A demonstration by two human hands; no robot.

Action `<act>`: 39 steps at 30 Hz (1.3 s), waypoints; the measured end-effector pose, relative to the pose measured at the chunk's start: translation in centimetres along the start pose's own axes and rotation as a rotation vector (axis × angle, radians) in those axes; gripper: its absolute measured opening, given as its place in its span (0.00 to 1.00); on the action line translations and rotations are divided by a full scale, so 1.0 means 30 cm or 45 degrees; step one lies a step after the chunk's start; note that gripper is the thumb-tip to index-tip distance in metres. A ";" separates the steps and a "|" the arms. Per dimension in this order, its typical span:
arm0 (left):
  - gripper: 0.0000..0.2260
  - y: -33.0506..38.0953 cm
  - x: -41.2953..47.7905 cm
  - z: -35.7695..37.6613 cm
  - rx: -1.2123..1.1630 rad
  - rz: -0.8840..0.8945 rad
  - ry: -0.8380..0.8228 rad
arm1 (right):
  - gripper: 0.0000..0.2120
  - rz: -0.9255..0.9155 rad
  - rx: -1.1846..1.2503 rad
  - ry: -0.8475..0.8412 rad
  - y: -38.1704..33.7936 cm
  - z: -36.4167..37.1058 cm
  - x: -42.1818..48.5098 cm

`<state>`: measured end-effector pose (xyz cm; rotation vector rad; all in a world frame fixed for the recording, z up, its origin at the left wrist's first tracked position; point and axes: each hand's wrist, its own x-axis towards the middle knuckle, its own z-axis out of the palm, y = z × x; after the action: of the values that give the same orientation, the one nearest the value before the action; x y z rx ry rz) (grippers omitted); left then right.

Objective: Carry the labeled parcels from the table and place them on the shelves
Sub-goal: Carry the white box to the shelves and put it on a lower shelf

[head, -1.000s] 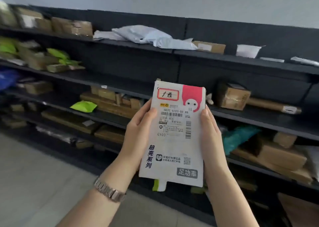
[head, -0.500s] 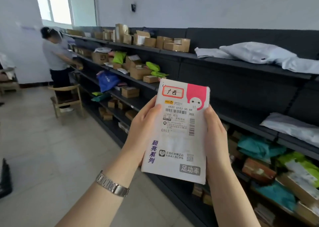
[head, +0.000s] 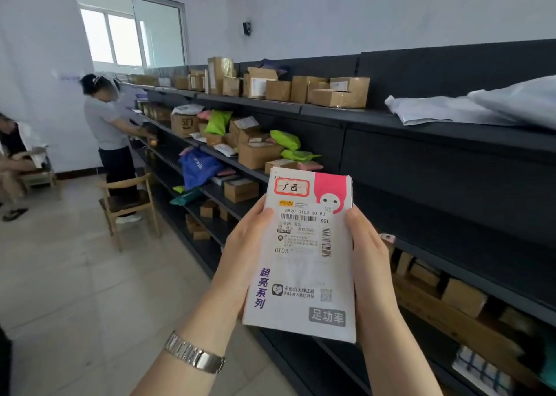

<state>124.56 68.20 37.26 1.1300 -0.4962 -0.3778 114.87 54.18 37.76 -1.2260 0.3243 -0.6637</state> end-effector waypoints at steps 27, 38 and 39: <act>0.15 -0.489 1.778 0.147 0.169 -0.557 -0.316 | 0.15 -0.010 -0.081 0.621 0.322 -0.112 1.428; 0.10 -0.711 2.115 0.350 0.275 -0.808 -0.574 | 0.33 0.223 0.201 0.803 0.367 -0.352 1.844; 0.11 -0.731 2.133 0.353 0.272 -0.821 -0.599 | 0.34 0.214 0.207 0.824 0.370 -0.361 1.866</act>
<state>171.03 18.18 32.38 1.4030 -0.5813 -1.1928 155.12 12.95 30.40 -0.7916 0.8830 -0.9116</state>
